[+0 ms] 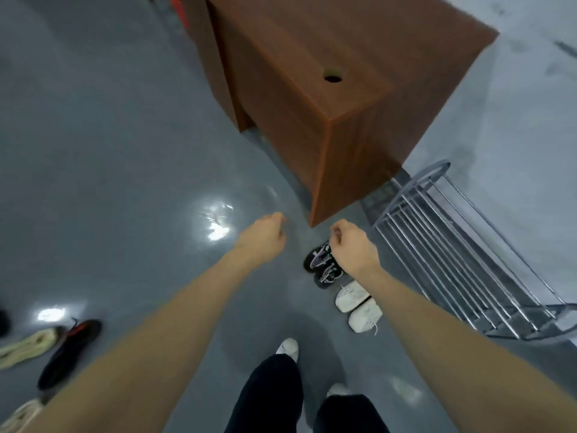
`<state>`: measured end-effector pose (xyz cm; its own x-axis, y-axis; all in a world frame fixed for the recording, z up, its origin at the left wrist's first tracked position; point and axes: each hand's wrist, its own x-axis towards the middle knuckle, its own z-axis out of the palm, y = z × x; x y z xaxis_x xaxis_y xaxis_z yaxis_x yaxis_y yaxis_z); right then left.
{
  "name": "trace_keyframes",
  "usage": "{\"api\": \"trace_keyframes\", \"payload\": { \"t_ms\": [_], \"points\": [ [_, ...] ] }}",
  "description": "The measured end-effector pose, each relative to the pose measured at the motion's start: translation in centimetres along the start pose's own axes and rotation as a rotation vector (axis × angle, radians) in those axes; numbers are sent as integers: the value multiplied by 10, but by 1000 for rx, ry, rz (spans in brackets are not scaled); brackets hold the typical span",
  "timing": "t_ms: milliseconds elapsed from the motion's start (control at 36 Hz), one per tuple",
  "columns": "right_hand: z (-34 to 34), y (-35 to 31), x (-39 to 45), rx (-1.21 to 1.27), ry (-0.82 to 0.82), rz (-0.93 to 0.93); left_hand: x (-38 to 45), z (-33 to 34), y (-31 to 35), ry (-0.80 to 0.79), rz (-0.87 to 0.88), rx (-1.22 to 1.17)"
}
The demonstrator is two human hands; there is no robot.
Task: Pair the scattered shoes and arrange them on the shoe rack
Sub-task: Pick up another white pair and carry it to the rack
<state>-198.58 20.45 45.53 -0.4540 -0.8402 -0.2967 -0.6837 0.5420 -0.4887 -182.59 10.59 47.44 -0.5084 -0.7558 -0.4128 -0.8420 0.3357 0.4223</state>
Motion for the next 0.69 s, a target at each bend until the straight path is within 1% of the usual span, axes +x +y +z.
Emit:
{"api": "trace_keyframes", "payload": {
  "t_ms": [194, 361, 417, 528, 556, 694],
  "points": [
    [-3, -73, -32, -55, -76, -259, -88, -33, -34, 139, -168, -145],
    [-16, -125, -84, -119, -154, -539, -184, -37, -54, 321, -319, -253],
    [-16, -138, -100, -141, -175, -605, -212, -36, -60, 360, -362, -259],
    [-5, -163, -137, -167, -245, -694, -267, -29, -74, 459, -474, -342],
    [-4, -163, -139, -152, -249, -683, -269, -29, -73, 465, -477, -355],
    [27, -187, -184, -156, -326, -733, -335, -14, -95, 561, -580, -435]
  ]
}}
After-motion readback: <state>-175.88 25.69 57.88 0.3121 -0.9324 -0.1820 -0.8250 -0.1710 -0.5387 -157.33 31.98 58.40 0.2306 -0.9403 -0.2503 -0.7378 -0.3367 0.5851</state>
